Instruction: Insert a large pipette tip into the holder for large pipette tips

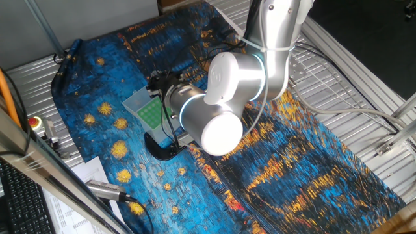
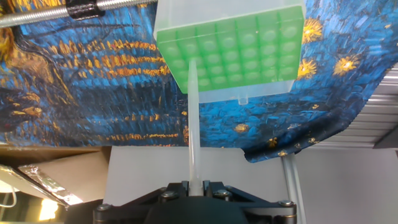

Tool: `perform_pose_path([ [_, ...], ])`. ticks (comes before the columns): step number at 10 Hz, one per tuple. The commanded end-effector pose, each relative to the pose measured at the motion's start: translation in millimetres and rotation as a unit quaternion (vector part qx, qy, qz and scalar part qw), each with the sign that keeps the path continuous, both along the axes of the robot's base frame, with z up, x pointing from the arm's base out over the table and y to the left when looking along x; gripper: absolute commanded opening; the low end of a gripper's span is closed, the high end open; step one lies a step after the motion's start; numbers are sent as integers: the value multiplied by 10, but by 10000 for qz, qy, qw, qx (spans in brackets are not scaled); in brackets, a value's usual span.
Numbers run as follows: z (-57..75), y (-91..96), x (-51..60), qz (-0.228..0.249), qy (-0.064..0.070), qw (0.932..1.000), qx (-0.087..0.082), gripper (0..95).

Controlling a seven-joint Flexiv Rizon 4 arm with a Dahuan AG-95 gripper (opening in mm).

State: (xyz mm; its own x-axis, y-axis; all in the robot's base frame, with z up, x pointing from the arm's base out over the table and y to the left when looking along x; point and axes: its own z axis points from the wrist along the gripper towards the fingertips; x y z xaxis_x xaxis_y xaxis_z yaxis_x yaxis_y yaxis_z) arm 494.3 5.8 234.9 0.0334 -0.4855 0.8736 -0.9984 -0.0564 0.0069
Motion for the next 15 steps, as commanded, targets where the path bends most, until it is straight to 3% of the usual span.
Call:
perform_pose_path([
  [1, -2, 11, -8, 2, -5, 10000, 25, 0],
  [15, 3, 103, -23, -192, -89, 9997, 127, 0],
])
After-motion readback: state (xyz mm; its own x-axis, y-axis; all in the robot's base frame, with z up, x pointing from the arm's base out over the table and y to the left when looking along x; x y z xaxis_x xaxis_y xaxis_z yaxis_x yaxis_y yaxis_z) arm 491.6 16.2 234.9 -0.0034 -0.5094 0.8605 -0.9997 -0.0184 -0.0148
